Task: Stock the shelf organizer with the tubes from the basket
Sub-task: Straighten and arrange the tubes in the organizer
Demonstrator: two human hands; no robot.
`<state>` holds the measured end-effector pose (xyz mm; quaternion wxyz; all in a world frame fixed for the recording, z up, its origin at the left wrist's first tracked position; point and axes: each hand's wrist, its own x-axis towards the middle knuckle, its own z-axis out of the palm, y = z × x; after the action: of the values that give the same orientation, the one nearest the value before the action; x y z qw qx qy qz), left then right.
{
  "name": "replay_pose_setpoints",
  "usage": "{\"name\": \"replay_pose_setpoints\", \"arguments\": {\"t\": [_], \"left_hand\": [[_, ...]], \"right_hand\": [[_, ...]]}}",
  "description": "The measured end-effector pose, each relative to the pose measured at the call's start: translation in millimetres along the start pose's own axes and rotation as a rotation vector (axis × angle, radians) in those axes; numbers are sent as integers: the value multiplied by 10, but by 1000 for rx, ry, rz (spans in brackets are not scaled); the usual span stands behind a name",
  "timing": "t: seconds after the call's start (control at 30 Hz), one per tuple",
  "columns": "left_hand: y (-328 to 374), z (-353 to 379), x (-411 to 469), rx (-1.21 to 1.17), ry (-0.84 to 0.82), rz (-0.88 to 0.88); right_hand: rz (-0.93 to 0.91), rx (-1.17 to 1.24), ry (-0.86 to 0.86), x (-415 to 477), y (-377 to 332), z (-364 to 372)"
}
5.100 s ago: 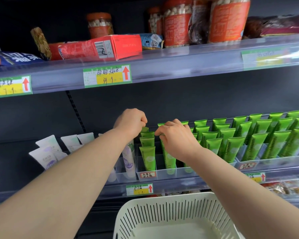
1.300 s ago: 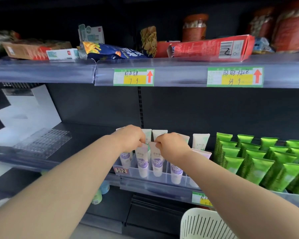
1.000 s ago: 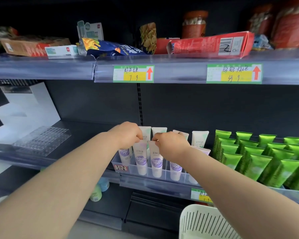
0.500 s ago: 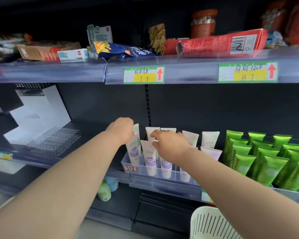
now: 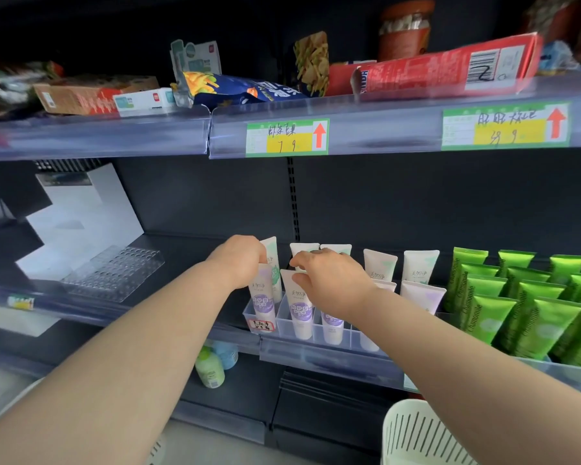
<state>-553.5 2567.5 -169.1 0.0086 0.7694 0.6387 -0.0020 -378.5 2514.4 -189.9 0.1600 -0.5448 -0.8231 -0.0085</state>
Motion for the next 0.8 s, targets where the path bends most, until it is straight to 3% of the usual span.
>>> {"name": "replay_pose_setpoints", "arguments": {"t": [0.8], "left_hand": [[213, -164, 174, -115, 121, -36]], "right_hand": [[47, -18, -26, 32, 198, -169]]}}
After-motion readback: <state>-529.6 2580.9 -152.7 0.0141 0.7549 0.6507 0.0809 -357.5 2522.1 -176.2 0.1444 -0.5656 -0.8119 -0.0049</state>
